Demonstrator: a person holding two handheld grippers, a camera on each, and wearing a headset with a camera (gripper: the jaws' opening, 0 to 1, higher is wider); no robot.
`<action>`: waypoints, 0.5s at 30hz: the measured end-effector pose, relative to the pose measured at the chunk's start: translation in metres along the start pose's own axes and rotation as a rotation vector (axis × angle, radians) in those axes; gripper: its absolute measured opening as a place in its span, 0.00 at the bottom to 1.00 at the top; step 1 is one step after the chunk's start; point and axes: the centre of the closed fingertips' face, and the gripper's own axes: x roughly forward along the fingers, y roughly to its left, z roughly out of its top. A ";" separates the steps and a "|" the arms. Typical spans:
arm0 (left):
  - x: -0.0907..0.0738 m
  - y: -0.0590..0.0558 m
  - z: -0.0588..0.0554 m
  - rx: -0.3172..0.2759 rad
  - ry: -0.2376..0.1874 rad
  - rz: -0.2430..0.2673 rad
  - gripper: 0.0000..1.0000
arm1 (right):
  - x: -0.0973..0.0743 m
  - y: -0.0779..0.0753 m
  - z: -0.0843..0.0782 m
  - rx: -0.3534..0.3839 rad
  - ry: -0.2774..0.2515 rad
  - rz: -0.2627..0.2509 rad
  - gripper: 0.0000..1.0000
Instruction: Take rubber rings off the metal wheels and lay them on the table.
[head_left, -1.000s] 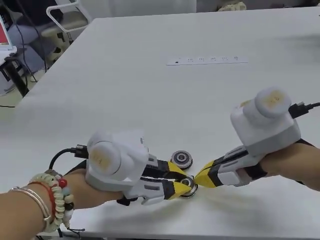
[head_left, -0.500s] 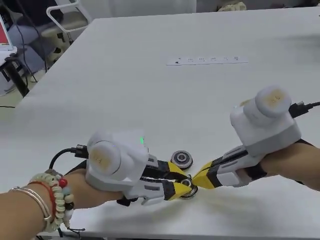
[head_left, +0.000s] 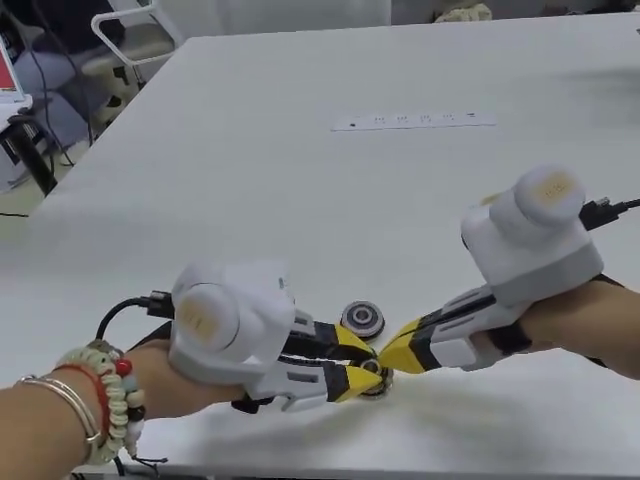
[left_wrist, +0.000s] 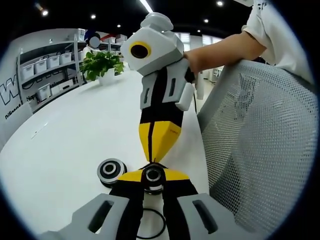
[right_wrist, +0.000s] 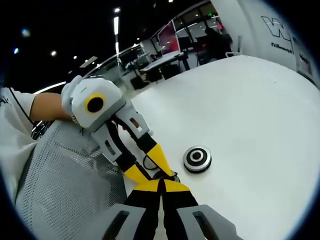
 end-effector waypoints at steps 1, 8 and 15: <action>0.000 0.000 0.000 0.001 0.000 -0.001 0.08 | 0.000 0.000 0.000 0.013 -0.001 0.003 0.00; 0.000 0.000 0.000 -0.005 -0.001 0.002 0.08 | 0.001 -0.007 -0.008 0.038 0.030 -0.043 0.00; 0.000 -0.001 0.001 0.031 -0.003 0.004 0.08 | 0.001 -0.011 -0.013 0.053 0.040 -0.050 0.00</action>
